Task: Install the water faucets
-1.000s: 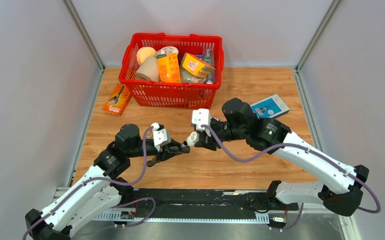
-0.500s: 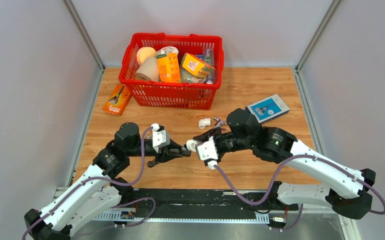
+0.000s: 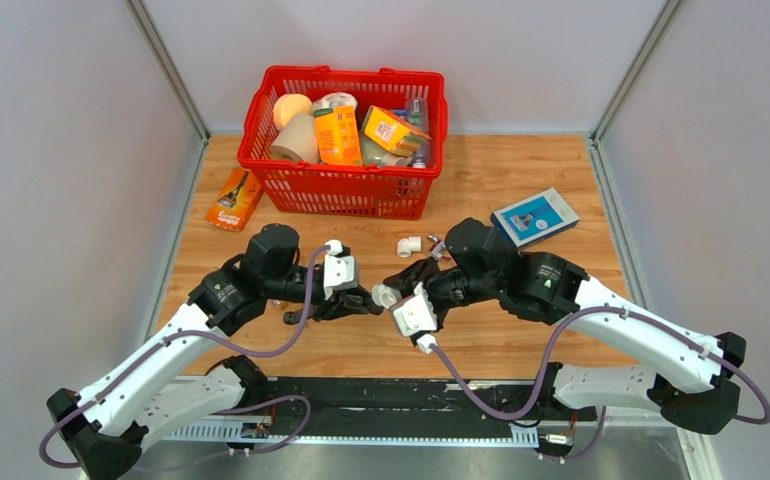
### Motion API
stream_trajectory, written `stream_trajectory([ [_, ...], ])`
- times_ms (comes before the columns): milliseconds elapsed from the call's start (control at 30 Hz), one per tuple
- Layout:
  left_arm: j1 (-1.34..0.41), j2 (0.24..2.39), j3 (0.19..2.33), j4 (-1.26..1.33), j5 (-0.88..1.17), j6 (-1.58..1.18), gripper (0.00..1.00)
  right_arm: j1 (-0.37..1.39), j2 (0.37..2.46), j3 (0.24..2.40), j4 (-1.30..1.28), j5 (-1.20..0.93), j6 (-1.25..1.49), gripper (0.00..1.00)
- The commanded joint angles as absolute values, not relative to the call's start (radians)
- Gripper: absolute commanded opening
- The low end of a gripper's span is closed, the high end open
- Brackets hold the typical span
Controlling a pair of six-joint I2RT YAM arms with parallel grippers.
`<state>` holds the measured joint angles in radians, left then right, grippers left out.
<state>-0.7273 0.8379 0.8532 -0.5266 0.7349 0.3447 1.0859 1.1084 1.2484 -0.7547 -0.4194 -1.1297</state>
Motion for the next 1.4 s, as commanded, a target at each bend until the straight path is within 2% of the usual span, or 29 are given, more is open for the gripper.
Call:
stream_trajectory([
  [0,-0.741,0.841,0.980,-0.570,0.781,0.448,0.00,1.094,1.072,1.249,-0.736,-0.425,-1.195,0.00],
  [300,-0.808,0.847,1.037,-0.633,0.828,0.477,0.00,1.094,1.020,1.227,-0.719,-0.506,-1.178,0.00],
  [1000,-0.879,0.894,1.127,-0.689,0.667,0.459,0.00,1.095,1.057,1.183,-0.693,-0.442,-1.180,0.00],
  [1367,-0.881,0.897,1.091,-0.635,0.618,0.442,0.00,1.098,1.057,1.174,-0.646,-0.552,-1.128,0.00],
])
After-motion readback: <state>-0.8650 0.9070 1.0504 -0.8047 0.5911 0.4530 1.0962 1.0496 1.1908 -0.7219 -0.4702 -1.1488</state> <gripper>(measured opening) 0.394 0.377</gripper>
